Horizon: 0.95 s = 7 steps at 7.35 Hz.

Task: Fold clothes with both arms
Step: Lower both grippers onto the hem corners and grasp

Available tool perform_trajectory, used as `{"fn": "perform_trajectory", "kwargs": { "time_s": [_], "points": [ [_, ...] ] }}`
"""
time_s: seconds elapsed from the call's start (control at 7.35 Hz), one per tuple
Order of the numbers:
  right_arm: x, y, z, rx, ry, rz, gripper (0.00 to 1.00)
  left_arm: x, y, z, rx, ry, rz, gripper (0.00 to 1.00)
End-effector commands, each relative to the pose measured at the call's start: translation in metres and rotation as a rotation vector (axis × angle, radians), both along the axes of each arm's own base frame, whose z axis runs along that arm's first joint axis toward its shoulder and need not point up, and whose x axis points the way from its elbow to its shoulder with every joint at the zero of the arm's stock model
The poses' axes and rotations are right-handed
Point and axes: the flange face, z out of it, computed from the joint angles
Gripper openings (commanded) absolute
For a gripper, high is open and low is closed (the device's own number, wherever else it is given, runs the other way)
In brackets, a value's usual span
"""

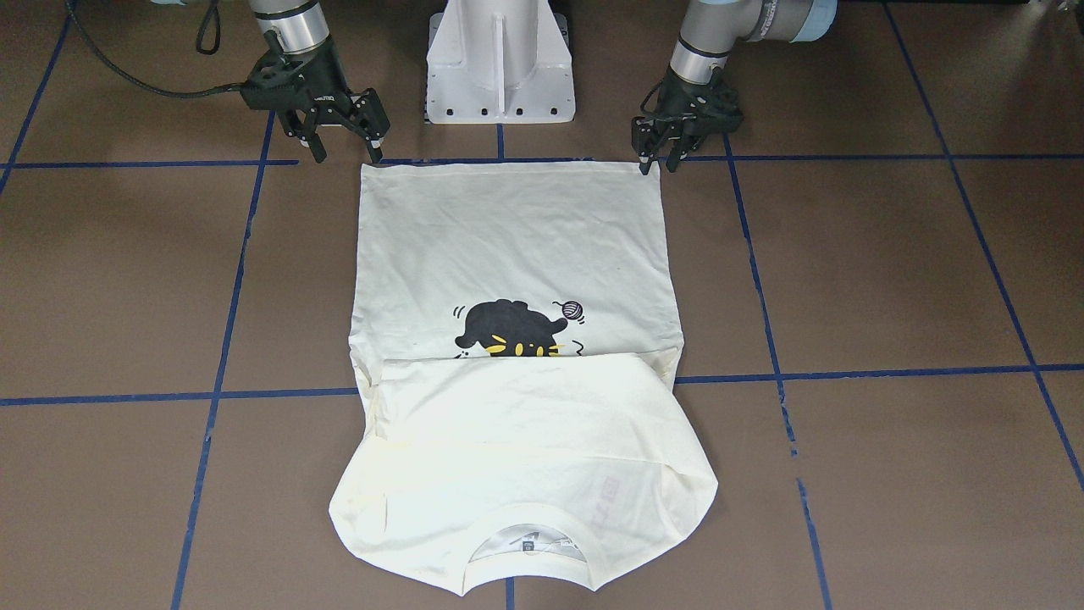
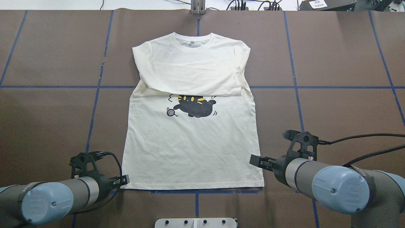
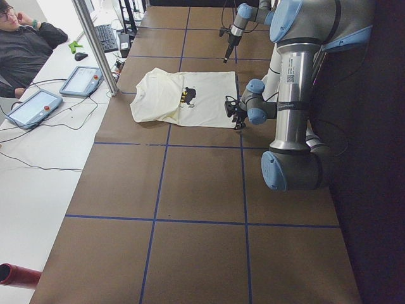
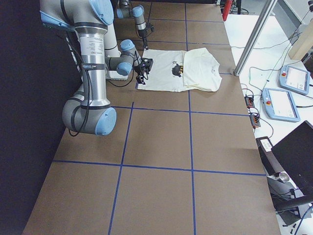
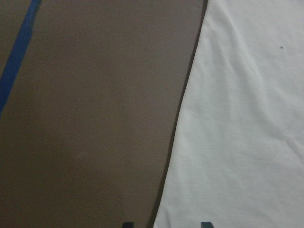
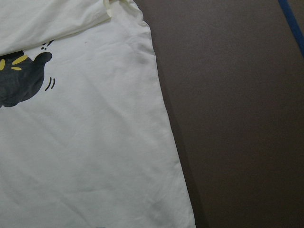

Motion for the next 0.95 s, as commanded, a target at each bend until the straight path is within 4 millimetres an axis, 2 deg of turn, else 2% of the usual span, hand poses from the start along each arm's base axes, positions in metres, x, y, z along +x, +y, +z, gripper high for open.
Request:
{"fn": "perform_trajectory", "kwargs": {
  "time_s": [0.0, 0.54, 0.68, 0.82],
  "points": [
    [0.0002, 0.0, 0.0006, 0.0, 0.002, 0.0, 0.96, 0.0021, 0.0036, -0.0003, 0.0, 0.001, 0.007, 0.44],
    [0.0004, 0.0001, 0.0013, 0.0, 0.003, 0.0, 0.96, 0.0053, 0.0093, -0.0003, 0.0, 0.001, 0.02, 0.42],
    [0.0004, 0.0001, 0.0013, -0.001, 0.003, 0.001, 0.96, 0.0057, 0.0092, -0.001, -0.001, 0.002, 0.019, 0.27],
    [0.0004, 0.0001, 0.0013, -0.001, 0.003, 0.001, 0.96, 0.006, 0.0092, -0.0018, 0.0, 0.004, 0.02, 0.01]
  ]
}}
